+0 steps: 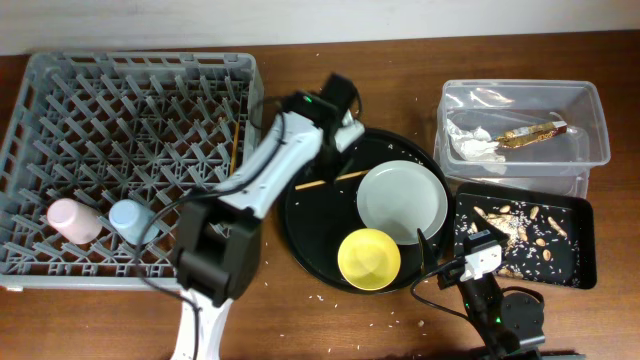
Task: Sort waste into correct bins and load items into the dishwasher rack
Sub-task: 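Reach the left gripper to the wooden chopsticks and grasp them, then carry the chopsticks with the left gripper into the grey rack, release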
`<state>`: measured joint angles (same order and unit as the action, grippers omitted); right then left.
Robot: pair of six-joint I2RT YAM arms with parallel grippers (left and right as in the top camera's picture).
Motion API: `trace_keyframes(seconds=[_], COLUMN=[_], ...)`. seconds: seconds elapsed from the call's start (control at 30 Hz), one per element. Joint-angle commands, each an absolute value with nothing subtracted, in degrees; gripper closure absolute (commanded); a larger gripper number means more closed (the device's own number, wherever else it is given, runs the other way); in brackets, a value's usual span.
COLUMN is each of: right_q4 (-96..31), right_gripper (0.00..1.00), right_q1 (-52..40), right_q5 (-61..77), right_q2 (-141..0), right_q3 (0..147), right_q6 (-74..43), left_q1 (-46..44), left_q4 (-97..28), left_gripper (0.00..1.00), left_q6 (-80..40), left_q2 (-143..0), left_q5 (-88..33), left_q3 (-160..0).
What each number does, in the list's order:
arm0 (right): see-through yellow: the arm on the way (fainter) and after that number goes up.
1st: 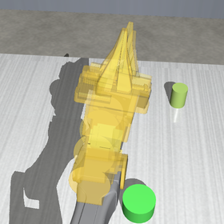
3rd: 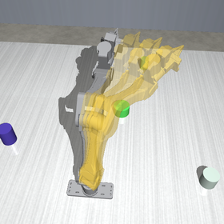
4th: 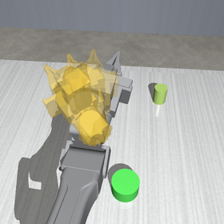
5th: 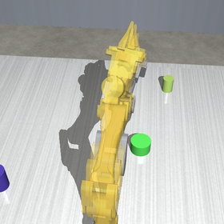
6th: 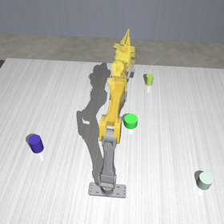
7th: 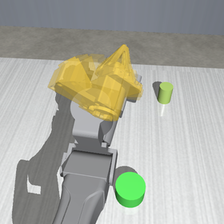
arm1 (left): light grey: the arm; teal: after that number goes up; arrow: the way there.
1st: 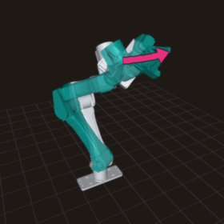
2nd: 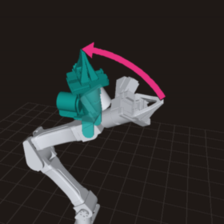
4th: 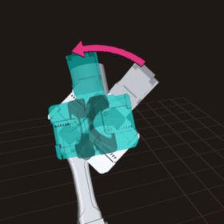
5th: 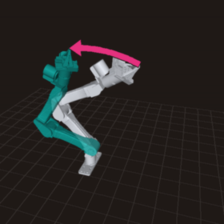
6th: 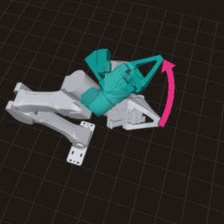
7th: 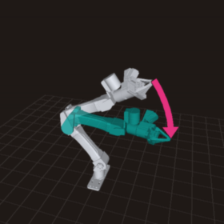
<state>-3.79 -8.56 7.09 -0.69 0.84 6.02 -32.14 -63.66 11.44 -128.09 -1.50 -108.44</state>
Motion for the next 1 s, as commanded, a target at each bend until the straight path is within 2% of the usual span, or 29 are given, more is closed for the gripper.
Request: trace_keyframes(seconds=[0.0,0.17,0.2,0.27,0.43,0.47,0.6,0.8,0.97], right_q4=[-3.66,-3.66,-3.66,-3.68,-3.66,-3.66,-3.68,-3.66,-3.68], right_gripper=[0.02,0.02,0.02,0.02,0.02,0.02,0.02,0.02,0.02], right_q1=[-8.27,-8.27,-8.27,-8.27,-8.27,-8.27,-8.27,-8.27,-8.27], right_q5=[7.25,7.25,7.25,7.25,7.25,7.25,7.25,7.25,7.25], right_q2=[-0.32,-0.32,-0.32,-0.32,-0.32,-0.32,-0.32,-0.32,-0.32], right_q3=[0.32,0.32,0.32,0.32,0.32,0.32,0.32,0.32,0.32], right_q6=[5.52,5.52,5.52,5.52,5.52,5.52,5.52,5.52,5.52], left_q1=[-33.69,-33.69,-33.69,-33.71,-33.98,-33.98,-33.87,-33.87,-33.8], left_q4=[-63.46,-60.05,-59.24,-59.2,-72.51,-75.16,-75.18,-65.19,-59.22], left_gripper=[0.66,0.66,0.68,0.86,0.87,0.85,0.62,0.5,0.51], left_q6=[18.2,18.33,18.33,18.24,18.04,17.67,17.26,20.56,20.75], left_q2=[-132.33,-135.2,-135.85,-136.14,-134.1,-133.67,-133.14,-134.47,-134.47], left_q5=[-0.1,0.27,0.25,0.21,-0.19,-0.14,-0.16,0.05,0.01], left_q3=[-105.78,-105.78,-105.78,-105.8,-114.52,-117.89,-123.2,-114.32,-108.99])
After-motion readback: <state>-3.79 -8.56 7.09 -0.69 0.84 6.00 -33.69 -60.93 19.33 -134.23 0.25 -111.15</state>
